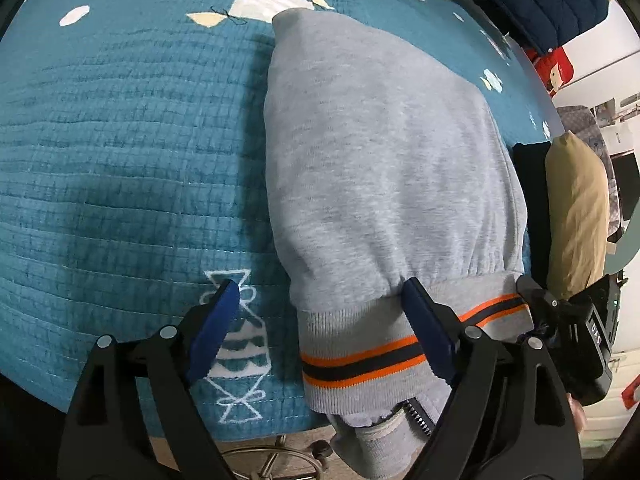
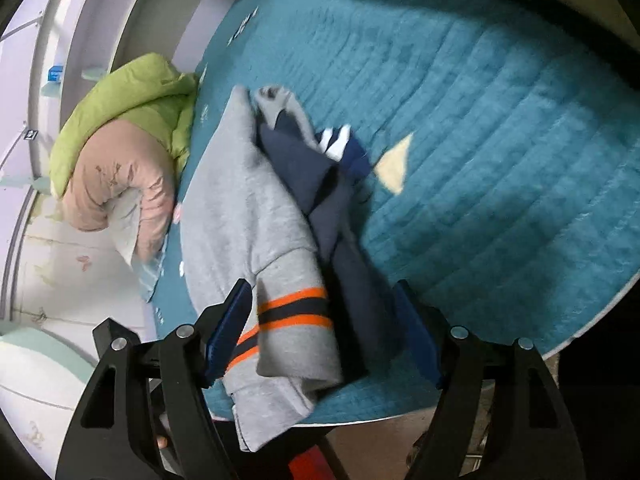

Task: Fold large clothes
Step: 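Grasp the folded jacket bundle with both tools and lift it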

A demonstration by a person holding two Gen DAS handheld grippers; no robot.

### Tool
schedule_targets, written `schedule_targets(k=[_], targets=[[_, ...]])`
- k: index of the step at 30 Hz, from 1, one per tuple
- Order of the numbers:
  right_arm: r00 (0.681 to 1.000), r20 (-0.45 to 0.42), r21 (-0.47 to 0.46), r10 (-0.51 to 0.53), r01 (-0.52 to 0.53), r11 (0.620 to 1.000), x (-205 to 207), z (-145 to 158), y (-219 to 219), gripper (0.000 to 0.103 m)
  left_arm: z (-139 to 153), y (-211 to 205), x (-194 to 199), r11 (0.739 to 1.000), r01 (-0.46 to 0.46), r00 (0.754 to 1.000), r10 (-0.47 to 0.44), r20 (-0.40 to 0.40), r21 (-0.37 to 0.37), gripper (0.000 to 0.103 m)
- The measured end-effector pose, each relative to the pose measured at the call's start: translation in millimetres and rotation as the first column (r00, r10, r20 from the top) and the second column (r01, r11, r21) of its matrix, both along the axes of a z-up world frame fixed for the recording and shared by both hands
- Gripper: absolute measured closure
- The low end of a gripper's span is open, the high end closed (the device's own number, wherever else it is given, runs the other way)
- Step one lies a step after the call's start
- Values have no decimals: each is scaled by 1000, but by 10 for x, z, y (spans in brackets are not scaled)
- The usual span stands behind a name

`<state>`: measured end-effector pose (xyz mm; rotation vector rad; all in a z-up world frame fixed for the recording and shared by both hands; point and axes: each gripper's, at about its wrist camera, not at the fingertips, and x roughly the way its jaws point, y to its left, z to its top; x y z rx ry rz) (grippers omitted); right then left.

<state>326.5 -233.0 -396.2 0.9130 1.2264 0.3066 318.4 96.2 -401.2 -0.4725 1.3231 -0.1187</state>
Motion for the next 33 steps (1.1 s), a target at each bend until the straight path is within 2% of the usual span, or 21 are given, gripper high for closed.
schedule_targets(k=[3, 4, 6, 8, 9, 10, 12, 14, 17, 19, 21, 22, 25, 27, 29, 30, 31, 33], targets=[[999, -42, 1, -1, 1, 1000, 21, -42, 3, 32, -34, -14, 24, 1000, -11, 1000, 10, -20, -16, 19], [998, -58, 22, -12, 14, 1000, 30, -76, -15, 29, -40, -21, 40, 1000, -14, 1000, 13, -24, -21, 19], [995, -83, 102, -49, 57, 993, 51, -124, -45, 19, -51, -17, 39, 1000, -16, 999, 15, -29, -26, 18], [991, -119, 201, -68, 91, 975, 104, -238, -110, 16, -47, -12, 26, 1000, -12, 1000, 11, -30, -21, 18], [989, -133, 215, -68, 96, 972, 121, -246, -115, 20, -47, -25, 37, 1000, -9, 999, 9, -32, -16, 18], [988, -141, 227, -63, 94, 969, 130, -233, -124, 28, -42, -38, 43, 1000, -6, 999, 6, -32, -11, 18], [990, -144, 242, -4, 39, 969, 124, -186, -74, 35, -41, -78, 60, 1000, 11, 999, -11, -39, -2, 18], [988, -154, 311, 28, 21, 950, 96, -209, -36, 36, -55, -174, 118, 1000, 12, 999, -12, -46, -1, 18], [984, -177, 255, 13, 33, 966, 86, -286, -64, 38, -61, -196, 115, 1000, 10, 998, -11, -55, -6, 18], [982, -188, 293, -18, 74, 953, 79, -368, -86, 35, -89, -191, 115, 1000, -2, 998, 1, -64, -24, 18], [984, -174, 293, -24, 75, 953, 88, -334, -55, 36, -121, -176, 123, 999, -14, 997, 11, -70, -39, 16], [991, -133, 300, -12, 52, 953, 102, -260, -7, 42, -132, -163, 121, 999, -18, 997, 14, -71, -47, 16], [997, -76, 277, -5, 26, 960, 136, -109, 61, 43, -126, -138, 124, 997, -31, 998, 26, -58, -72, 16], [994, -103, 264, -22, 49, 963, 176, -210, 76, 43, -127, -160, 130, 996, -32, 998, 27, -56, -84, 16], [991, -128, 268, -42, 76, 960, 279, -307, 148, 53, -125, -231, 155, 994, -19, 998, 14, -53, -110, 18], [993, -115, 235, -40, 66, 970, 292, -272, 171, 60, -118, -287, 173, 995, -6, 999, 1, -51, -100, 23], [997, -75, 180, -20, 34, 983, 305, -156, 219, 71, -95, -328, 185, 996, 16, 999, -19, -36, -88, 32], [1000, -5, 98, 15, -15, 995, 316, 31, 298, 76, -39, -387, 204, 998, 42, 999, -43, -12, -54, 39]])
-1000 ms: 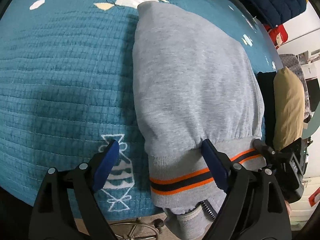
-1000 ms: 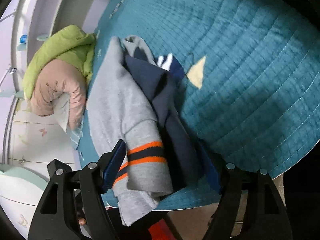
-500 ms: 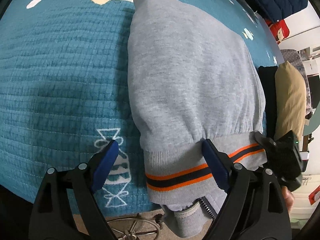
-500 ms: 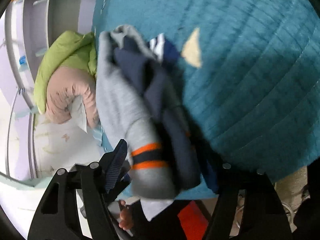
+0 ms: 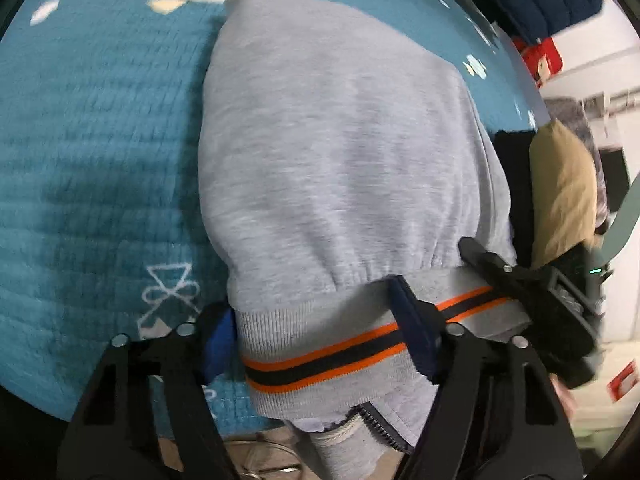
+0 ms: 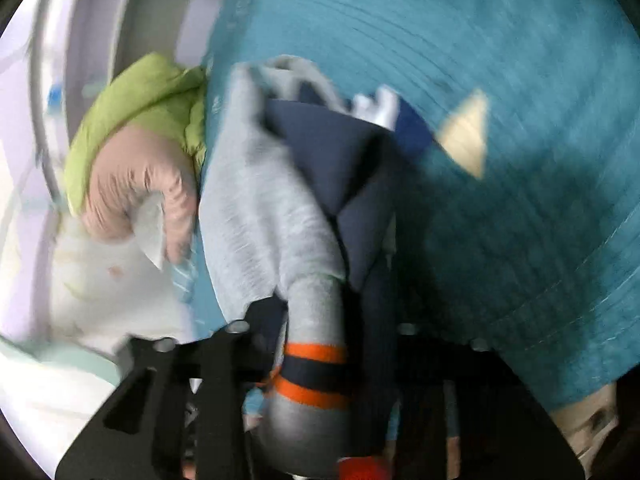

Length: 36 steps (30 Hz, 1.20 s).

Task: Fold large clothes
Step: 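Grasp the folded jacket bundle with both tools and lift it, then place the folded jacket onto the beige garment at the bed edge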

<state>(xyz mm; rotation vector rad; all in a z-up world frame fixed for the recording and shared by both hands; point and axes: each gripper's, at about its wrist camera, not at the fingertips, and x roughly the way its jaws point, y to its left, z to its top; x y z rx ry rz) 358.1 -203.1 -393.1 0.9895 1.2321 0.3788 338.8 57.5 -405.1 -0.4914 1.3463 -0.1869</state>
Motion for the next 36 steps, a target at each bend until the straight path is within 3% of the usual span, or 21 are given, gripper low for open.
schedule_targets(k=[2, 5, 7, 12, 16, 20, 24, 29, 33, 36], targets=[[998, 57, -84, 33, -29, 996, -4, 154, 85, 78, 60, -21, 1, 1000, 3, 1000, -3, 18, 25, 54], [981, 154, -256, 119, -77, 964, 16, 466, 282, 79, 209, -102, -41, 995, 29, 996, -36, 78, 94, 63], [967, 196, -315, 163, -96, 944, -10, 589, 346, 80, 343, -151, -57, 991, 33, 992, -48, 120, 129, 64], [909, 308, -455, 280, -118, 883, -9, 1087, 454, 81, 731, -195, -86, 990, 26, 972, -57, 226, 139, 64], [861, 378, -530, 340, -100, 842, -14, 1499, 351, 81, 1082, -287, -21, 994, 25, 954, -56, 294, 109, 64], [824, 442, -563, 355, -53, 825, 128, 1857, 189, 81, 1437, -481, 102, 997, 32, 933, -57, 356, 75, 64], [782, 522, -574, 342, 26, 818, 179, 2268, -137, 81, 1869, -921, 235, 996, 70, 890, -90, 448, 60, 64], [729, 620, -579, 290, 175, 796, 145, 2779, -966, 81, 2266, -1660, 404, 992, 127, 838, -110, 535, 4, 64], [694, 680, -552, 236, 274, 787, 24, 2891, -1700, 81, 2410, -2482, 431, 983, 182, 787, -136, 601, -17, 64], [711, 684, -528, 163, 327, 784, -52, 2725, -2259, 81, 2249, -3077, 451, 971, 236, 766, -198, 611, 19, 64]])
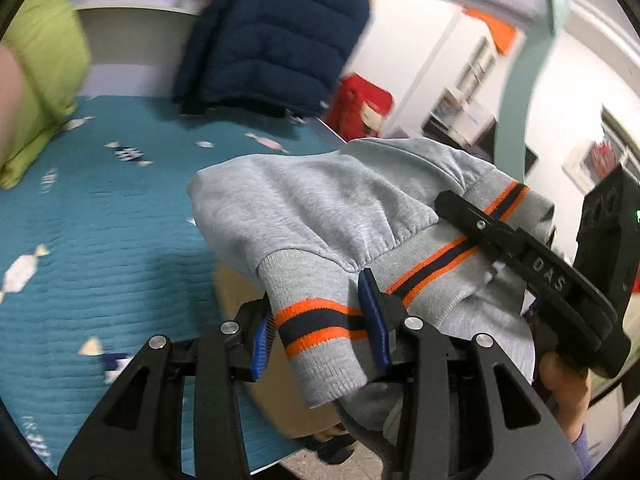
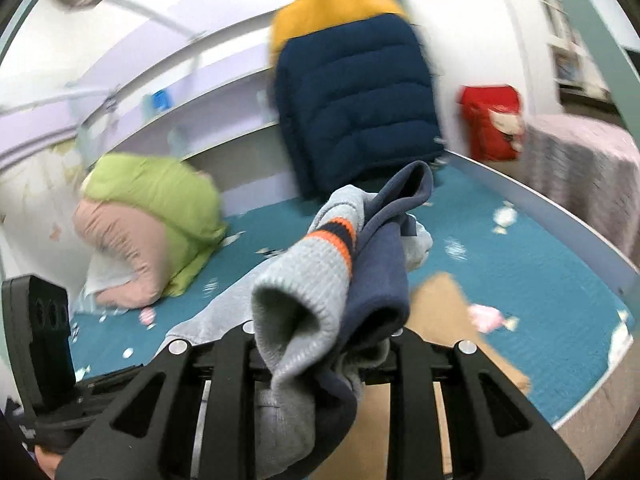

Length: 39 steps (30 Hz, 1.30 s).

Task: Fold large clothes

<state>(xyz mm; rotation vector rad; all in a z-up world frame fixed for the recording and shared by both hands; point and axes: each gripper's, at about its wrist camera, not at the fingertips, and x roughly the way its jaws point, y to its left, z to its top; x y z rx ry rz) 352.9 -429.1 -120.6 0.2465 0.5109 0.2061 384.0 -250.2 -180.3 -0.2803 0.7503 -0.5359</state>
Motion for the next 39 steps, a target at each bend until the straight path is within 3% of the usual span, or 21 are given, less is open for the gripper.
schedule_targets(k=[4, 6, 8, 10, 13, 17, 19, 22, 25, 28, 35, 36, 39], targets=[[987, -146, 72, -62, 73, 995, 61, -633, -683, 81, -507, -627, -4, 994, 72, 994, -65, -88, 85, 64], [960, -259, 93, -105, 133, 987, 128, -1085, -943, 80, -757, -822, -104, 984, 120, 987, -104, -122, 133, 64], [939, -313, 162, -142, 200, 966, 111, -1416, -1163, 79, -984, -914, -157, 976, 149, 979, -123, -164, 158, 63], [928, -334, 220, -166, 249, 943, 63, -1618, -1292, 76, -1124, -905, -166, 975, 166, 973, -137, -187, 148, 61], [917, -355, 224, -180, 270, 936, 6, -1709, -1255, 69, -1192, -859, -82, 974, 167, 972, -138, -189, 152, 56], [892, -391, 164, -226, 309, 937, -78, -1570, -1201, 62, -1128, -725, -56, 981, 148, 976, -124, -176, 127, 45], [885, -398, 133, -243, 318, 939, -136, -1473, -1194, 49, -1068, -569, -73, 985, 135, 978, -114, -174, 111, 37], [871, -359, 8, -334, 361, 933, -257, -1321, -1072, 37, -984, -399, -152, 991, 101, 983, -85, -163, 92, 30], [840, -319, -132, -439, 419, 898, -379, -1134, -992, 33, -894, -166, -162, 992, 70, 988, -54, -144, 108, 22], [870, -286, -169, -402, 368, 915, -504, -956, -747, 28, -784, 105, -242, 991, 44, 994, -32, -102, 125, 17], [925, -278, -251, -259, 190, 949, -802, -568, 383, 16, -492, 701, -553, 986, 15, 1000, -14, -8, 167, 11], [927, -276, -263, -254, 181, 948, -850, -534, 526, 11, -455, 776, -610, 981, 4, 1000, -5, 3, 194, 11], [922, -271, -319, -275, 184, 930, -954, -446, 853, 10, -374, 944, -771, 973, -10, 1000, 3, 31, 229, 10]])
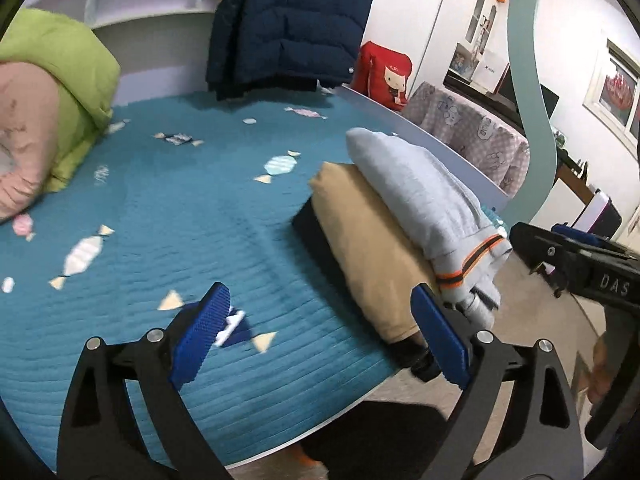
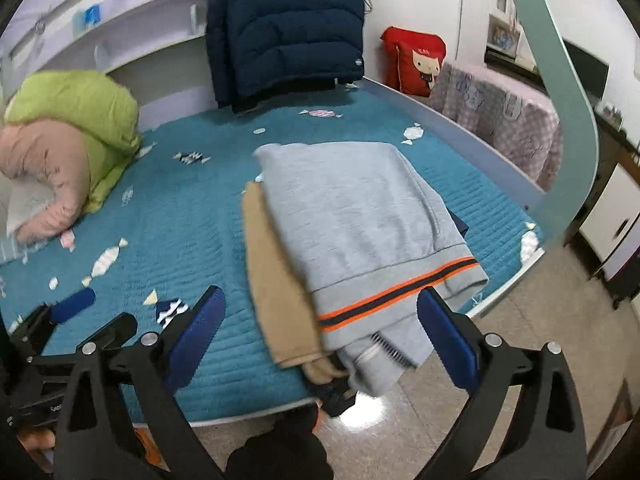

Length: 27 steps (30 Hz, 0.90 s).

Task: Fold large clothes

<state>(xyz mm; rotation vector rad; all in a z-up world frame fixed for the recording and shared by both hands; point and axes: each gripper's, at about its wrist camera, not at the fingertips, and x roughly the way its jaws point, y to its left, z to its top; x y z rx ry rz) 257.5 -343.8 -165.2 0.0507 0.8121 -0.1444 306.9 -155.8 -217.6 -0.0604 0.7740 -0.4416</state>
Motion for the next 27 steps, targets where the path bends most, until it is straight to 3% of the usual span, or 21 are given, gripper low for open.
schedule_targets(k=[6, 19, 27], targets=[[999, 24, -149, -20, 24, 988, -211, 114, 475, 8, 157, 374, -278, 997, -75, 996, 74, 42, 31, 5], [995, 84, -139, 48, -36, 990, -701, 445, 1107, 8, 641, 960, -779, 989, -150, 985, 150, 91, -2, 5], [983, 145, -107, 110, -95, 990, -1013, 689, 1384, 8, 1021, 1270, -1188, 978, -208, 964, 208, 167, -18, 5]])
